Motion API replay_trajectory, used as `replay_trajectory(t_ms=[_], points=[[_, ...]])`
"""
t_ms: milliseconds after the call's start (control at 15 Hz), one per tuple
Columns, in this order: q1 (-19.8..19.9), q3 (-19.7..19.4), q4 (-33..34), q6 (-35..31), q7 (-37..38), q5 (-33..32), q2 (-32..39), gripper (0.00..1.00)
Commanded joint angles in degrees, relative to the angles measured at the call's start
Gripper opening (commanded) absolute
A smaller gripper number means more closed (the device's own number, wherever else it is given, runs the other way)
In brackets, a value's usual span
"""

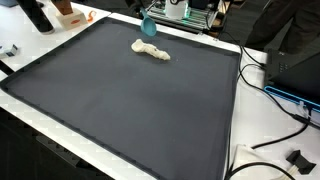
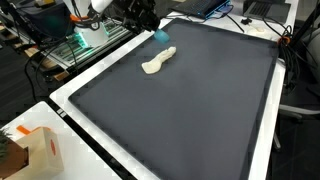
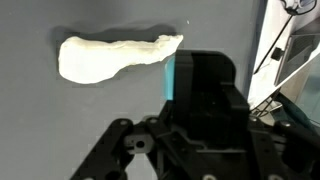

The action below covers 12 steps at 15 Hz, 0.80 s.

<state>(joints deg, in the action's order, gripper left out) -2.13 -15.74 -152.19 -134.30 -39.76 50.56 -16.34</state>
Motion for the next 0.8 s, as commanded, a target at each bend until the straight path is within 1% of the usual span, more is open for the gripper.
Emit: replay_trajectory(t_ms=[0, 200, 467, 733], points=[[2.1, -1.0, 0.2, 5.1, -9.3, 7.9, 3.3, 0.25], [4.7, -0.2, 0.6, 8.1, -14.4, 11.7, 6.9, 0.25], [7.7, 0.5, 1.2, 10.4, -17.9, 14.5, 11.4, 0.25], [9.7, 1.0, 2.2, 11.0, -20.4, 17.4, 15.1, 0.25]])
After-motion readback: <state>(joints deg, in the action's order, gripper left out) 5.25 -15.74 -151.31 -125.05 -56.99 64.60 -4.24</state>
